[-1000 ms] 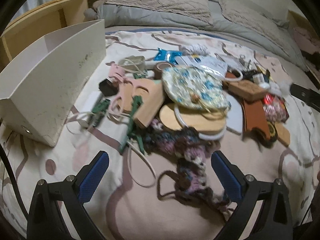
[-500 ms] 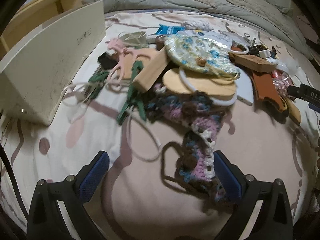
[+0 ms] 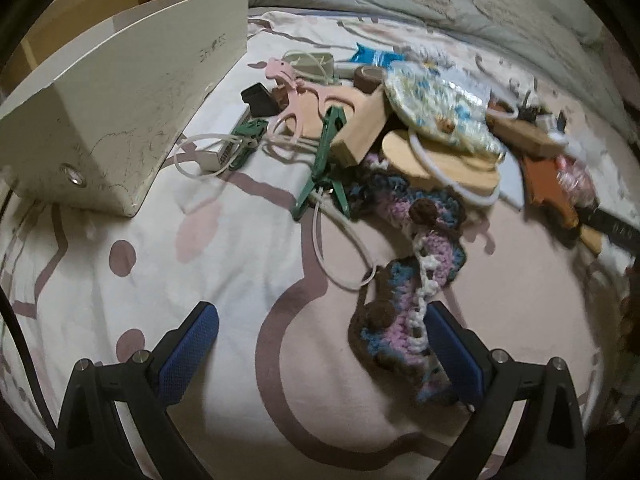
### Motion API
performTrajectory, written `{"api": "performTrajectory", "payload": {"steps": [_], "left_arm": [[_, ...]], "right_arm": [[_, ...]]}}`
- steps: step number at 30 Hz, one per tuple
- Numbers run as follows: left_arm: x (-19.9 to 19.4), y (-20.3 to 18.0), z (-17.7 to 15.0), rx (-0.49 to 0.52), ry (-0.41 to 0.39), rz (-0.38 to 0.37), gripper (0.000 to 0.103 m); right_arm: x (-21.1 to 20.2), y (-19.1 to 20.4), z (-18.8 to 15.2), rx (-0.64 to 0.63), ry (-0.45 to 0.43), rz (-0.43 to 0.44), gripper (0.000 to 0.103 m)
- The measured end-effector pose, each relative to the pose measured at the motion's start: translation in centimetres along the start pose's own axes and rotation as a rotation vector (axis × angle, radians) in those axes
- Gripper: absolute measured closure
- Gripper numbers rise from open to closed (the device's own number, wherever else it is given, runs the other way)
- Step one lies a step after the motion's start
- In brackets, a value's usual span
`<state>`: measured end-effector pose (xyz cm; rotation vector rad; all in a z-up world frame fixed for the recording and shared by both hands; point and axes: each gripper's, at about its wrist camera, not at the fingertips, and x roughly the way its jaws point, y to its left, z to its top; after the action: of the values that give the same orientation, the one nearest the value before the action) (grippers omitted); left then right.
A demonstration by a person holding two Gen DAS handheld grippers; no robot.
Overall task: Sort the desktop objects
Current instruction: 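Lower the left tool over the crocheted strip while the right tool approaches the wooden coaster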
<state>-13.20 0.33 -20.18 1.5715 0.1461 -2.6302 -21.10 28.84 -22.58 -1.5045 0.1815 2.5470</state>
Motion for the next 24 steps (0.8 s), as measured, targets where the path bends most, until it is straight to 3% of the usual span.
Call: {"api": "performTrajectory", "payload": {"steps": [8,12,18,24], "left_arm": [[-0.5,-1.1,0.9,-0.031,-0.054,-0.067,0.000],[0.4,-2.1,1.4,-0.003,-0.049,-0.052,0.000],[2.2,-3.3,1.2,0.087,-0.038,0.011,0.000],[2.5,-3.1,0.9,0.100,-0.058,0.008,0.000]], "right_arm": [[0.0,-2.8,-0.4,0.099,0.021,-0.018,0.000],[0.0,-3.9,-0.7,0.139,0.026,-0.004,0.000],[0.3,-3.2,-1.2,0.093,0.005,-0.037,0.000],[0.4,-2.8,-1.5,0.078,-0.018,-0.057,0.000]]}}
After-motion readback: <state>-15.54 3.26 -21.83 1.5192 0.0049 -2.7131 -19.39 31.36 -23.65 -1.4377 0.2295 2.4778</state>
